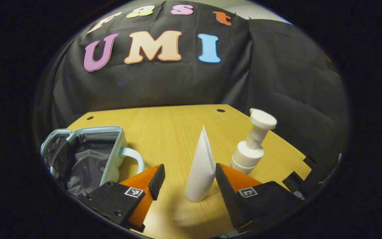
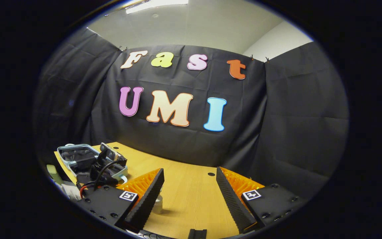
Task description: First open the suitcase, pack the skin care products into it, and then close the suitcase.
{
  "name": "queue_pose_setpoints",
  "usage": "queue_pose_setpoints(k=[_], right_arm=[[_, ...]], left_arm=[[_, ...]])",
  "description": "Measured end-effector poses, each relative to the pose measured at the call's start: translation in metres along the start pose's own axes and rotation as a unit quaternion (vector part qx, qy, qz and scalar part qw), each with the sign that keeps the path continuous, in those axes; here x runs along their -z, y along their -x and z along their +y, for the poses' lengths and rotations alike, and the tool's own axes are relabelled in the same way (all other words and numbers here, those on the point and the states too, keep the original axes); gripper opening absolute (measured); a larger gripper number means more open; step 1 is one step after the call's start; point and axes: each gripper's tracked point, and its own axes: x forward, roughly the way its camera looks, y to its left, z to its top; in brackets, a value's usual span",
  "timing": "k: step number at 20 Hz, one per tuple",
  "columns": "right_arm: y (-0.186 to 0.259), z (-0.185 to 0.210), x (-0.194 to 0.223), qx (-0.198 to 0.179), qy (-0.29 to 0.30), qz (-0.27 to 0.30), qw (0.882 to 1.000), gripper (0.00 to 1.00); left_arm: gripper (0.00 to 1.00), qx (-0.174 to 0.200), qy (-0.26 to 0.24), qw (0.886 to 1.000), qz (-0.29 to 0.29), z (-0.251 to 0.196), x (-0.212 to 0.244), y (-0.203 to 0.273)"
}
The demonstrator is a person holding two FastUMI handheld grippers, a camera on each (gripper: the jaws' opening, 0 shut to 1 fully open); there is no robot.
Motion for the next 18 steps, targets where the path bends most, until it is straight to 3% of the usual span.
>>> queue_pose_setpoints(k=[3, 5, 11, 18], right_arm=[[-0.003, 0.011, 0.008, -0.017, -0.002, 0.005, 1.000, 0.99], [-0.008, 0.020, 0.011, -0.030, -0.014, 0.004, 0.999, 0.99], [-0.042, 0.054, 0.030, -0.073, -0.063, 0.000, 0.995, 0.99], [-0.087, 0.087, 0.098, -0.068, -0.082, 0.058, 0.993, 0.99]], left_arm=[[0.34, 0.023, -0.001, 1.000, 0.015, -0.007, 0.003, -0.007], [0.31, 0.042, 0.002, 0.999, 0.026, -0.014, -0.004, 0.001], [0.28, 0.023, -0.020, 1.000, -0.006, -0.002, -0.060, 0.053], [0.28, -0.005, -0.015, 0.999, -0.033, 0.037, -0.106, 0.104]])
